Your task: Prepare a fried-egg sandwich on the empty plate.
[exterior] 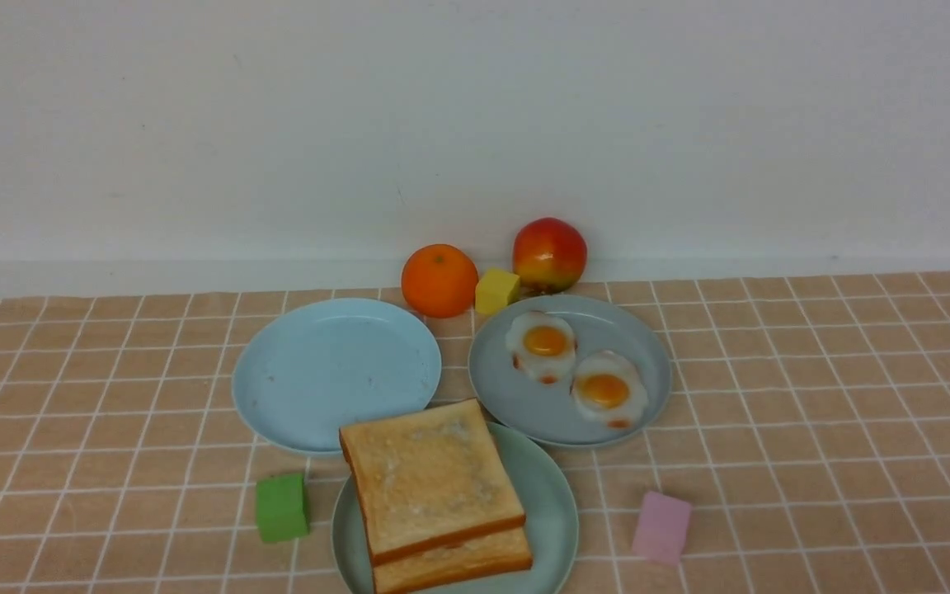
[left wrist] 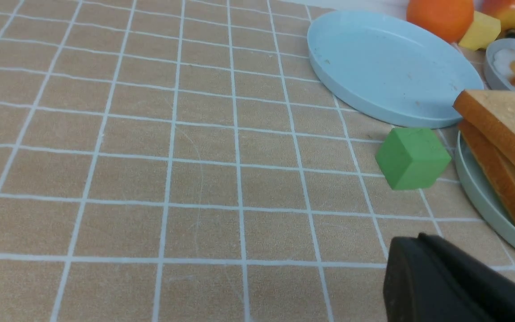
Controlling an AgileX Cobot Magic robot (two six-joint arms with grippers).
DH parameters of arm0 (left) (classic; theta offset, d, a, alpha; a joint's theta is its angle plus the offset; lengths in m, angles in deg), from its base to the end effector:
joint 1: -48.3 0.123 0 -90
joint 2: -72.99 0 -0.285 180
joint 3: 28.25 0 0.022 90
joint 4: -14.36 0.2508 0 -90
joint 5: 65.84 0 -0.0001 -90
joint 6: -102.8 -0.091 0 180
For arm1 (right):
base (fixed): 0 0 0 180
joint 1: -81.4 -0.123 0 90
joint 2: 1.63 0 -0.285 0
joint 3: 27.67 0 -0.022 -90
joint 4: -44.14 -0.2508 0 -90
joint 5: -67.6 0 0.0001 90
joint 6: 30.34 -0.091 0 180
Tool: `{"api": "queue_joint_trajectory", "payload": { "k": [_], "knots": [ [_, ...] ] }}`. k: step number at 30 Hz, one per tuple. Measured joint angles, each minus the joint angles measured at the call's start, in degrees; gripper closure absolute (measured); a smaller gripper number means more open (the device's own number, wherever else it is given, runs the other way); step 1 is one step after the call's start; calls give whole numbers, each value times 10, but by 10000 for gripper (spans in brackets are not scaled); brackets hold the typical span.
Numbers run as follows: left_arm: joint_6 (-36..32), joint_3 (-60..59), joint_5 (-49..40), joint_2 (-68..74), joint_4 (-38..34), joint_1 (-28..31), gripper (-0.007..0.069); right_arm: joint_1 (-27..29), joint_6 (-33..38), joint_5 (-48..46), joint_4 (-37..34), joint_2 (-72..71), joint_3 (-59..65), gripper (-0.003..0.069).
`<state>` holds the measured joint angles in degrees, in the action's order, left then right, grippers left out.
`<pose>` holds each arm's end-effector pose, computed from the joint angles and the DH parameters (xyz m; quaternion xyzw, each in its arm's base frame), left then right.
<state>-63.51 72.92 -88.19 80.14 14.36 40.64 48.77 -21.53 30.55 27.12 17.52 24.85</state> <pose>0.0517 -0.0070 0.1693 -0.0426 0.8096 -0.1084 0.5753 0.0312 0.0391 0.2892 -0.2432 0.7673 0.2572 0.5347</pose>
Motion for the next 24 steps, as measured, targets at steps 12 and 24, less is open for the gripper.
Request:
{"api": "queue_joint_trajectory", "payload": {
  "k": [12, 24],
  "knots": [
    [1, 0, 2, 0, 0, 0, 617, 0, 0, -1, 0, 0, 0, 508],
    [2, 0, 2, 0, 0, 0, 606, 0, 0, -1, 1, 0, 0, 491]
  ]
}}
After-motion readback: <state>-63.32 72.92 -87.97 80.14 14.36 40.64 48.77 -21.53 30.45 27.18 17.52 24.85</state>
